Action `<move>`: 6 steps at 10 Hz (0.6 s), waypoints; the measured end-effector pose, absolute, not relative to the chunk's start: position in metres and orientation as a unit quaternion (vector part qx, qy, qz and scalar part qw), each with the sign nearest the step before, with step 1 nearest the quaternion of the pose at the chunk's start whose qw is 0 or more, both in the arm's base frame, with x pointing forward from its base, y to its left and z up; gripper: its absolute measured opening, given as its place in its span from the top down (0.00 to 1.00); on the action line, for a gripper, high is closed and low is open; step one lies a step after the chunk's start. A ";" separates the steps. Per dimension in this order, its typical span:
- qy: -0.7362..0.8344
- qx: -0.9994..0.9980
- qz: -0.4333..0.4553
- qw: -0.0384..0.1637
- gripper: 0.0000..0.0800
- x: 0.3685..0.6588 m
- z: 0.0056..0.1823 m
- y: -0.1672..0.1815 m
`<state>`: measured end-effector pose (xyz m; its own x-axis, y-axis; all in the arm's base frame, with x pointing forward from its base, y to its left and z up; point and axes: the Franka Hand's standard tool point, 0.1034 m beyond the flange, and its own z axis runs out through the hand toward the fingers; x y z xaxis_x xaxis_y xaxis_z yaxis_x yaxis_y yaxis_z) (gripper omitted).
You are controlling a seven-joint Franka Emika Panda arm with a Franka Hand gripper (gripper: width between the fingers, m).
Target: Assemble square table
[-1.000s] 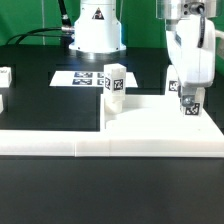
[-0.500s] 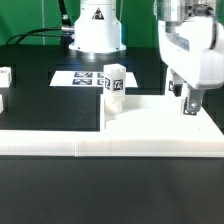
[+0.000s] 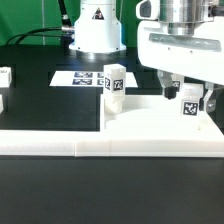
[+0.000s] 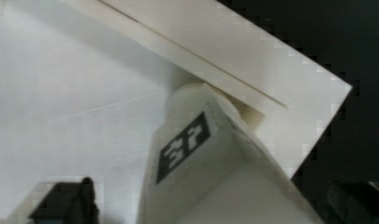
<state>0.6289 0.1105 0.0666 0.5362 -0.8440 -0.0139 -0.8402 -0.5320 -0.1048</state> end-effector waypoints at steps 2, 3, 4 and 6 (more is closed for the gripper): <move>0.366 -0.929 -0.028 0.038 0.19 0.628 0.068 0.115; 0.299 -0.953 -0.031 0.032 0.19 0.627 0.068 0.120; 0.254 -0.966 -0.032 0.030 0.19 0.626 0.067 0.120; 0.182 -0.982 -0.034 0.025 0.19 0.625 0.066 0.117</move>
Offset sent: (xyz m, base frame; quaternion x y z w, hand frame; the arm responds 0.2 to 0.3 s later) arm -0.0110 0.0198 0.0002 -0.0010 -0.0251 -0.3185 0.9476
